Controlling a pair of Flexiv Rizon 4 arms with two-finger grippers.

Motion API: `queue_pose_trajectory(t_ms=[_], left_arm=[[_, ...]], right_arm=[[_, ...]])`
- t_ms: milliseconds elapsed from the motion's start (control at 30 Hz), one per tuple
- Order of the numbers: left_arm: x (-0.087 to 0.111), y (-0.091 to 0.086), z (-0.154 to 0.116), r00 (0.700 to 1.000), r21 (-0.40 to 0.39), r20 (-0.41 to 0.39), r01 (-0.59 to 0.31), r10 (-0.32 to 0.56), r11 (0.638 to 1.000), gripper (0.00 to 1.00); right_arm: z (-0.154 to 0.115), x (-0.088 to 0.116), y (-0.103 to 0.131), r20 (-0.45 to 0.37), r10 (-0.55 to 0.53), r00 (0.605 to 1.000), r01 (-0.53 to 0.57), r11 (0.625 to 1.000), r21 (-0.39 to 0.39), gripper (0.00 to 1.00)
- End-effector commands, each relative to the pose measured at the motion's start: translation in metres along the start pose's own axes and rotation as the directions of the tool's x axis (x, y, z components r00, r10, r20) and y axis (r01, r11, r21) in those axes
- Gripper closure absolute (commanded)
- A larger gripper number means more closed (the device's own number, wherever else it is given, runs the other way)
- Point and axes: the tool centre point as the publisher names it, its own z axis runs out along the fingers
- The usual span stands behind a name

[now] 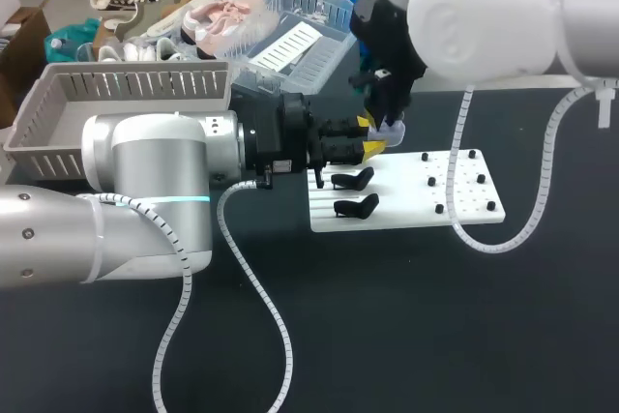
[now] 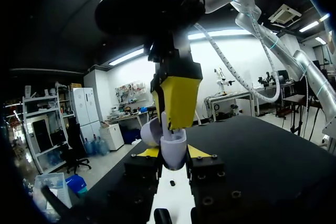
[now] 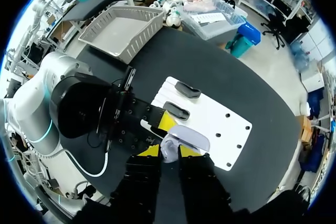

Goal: Pick up each earbud case from the left stands, insert the matching earbuds, close the lid, and place the case in the box.

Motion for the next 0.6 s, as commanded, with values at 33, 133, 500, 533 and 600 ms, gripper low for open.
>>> queue_pose_trajectory(t_ms=[33, 133, 500, 533, 600], left_arm=[[0.0008, -0.0004, 0.0005, 1.000, -0.004, 0.003, -0.002, 0.002, 1.000, 1.00], [0.0008, -0.0004, 0.0005, 1.000, -0.004, 0.003, -0.002, 0.002, 1.000, 1.00], [0.0008, -0.0004, 0.0005, 1.000, -0.004, 0.003, -0.002, 0.002, 1.000, 1.00], [0.0008, -0.0004, 0.0005, 1.000, -0.004, 0.003, -0.002, 0.002, 1.000, 1.00], [0.0008, -0.0004, 0.0005, 1.000, -0.004, 0.003, -0.002, 0.002, 1.000, 1.00]], right_arm=[[0.0021, -0.0031, -0.0013, -0.010, 0.000, 1.000, 0.000, 1.000, -0.002, 1.00], [0.0033, -0.0032, -0.0016, -0.015, -0.001, 1.000, 0.001, 1.000, -0.001, 1.00], [0.0037, -0.0043, -0.0019, -0.021, -0.002, 1.000, 0.002, 1.000, -0.001, 0.76], [0.0036, -0.0044, -0.0017, -0.020, -0.003, 1.000, 0.003, 1.000, -0.001, 0.78], [0.0033, -0.0044, -0.0014, -0.019, -0.005, 1.000, 0.005, 1.000, 0.000, 0.80]])
